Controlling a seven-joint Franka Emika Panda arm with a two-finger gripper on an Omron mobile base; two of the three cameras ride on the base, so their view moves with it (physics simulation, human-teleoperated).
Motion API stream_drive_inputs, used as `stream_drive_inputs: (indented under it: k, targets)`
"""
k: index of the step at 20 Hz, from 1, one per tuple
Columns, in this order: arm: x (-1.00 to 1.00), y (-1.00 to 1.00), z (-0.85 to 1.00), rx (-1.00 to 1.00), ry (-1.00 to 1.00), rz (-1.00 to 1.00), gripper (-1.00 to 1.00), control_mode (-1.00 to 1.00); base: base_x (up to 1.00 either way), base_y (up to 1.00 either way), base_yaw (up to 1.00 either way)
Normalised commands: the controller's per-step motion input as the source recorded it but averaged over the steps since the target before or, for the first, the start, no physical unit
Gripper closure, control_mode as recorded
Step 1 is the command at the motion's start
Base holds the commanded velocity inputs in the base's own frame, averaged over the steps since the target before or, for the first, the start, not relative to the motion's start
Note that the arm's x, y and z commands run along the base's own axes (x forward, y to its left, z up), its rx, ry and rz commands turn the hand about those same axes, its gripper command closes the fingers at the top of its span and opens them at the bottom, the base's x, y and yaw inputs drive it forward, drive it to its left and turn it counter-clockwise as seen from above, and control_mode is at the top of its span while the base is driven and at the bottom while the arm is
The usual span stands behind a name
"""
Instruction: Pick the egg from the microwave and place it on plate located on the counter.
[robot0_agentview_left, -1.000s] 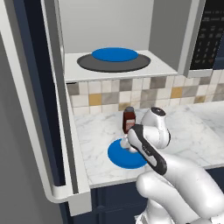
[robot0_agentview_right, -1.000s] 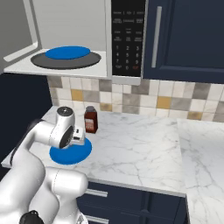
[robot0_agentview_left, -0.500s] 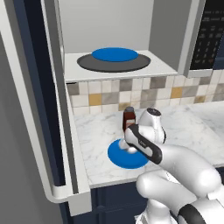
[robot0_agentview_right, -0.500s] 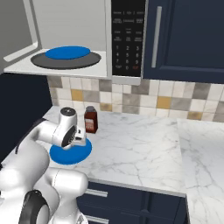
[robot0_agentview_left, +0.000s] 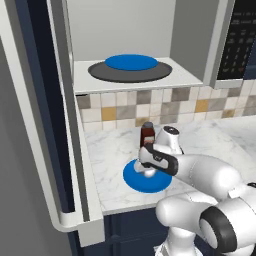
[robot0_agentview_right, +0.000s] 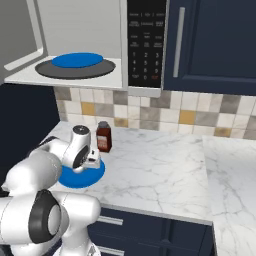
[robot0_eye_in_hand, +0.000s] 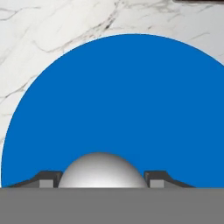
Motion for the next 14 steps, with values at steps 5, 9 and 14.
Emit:
stream_drive_inputs:
  k: [5, 9, 14]
  targets:
    - [0.01, 0.0, -0.01, 0.0, 0.0, 0.0, -1.0, -1.0, 0.0, 0.0, 0.0]
    - [0.02, 0.0, 0.07, 0.0, 0.0, 0.0, -1.0, -1.0, 0.0, 0.0, 0.0]
    - [-0.08, 0.0, 0.65, 0.0, 0.0, 0.0, -1.0, -1.0, 0.0, 0.0, 0.0]
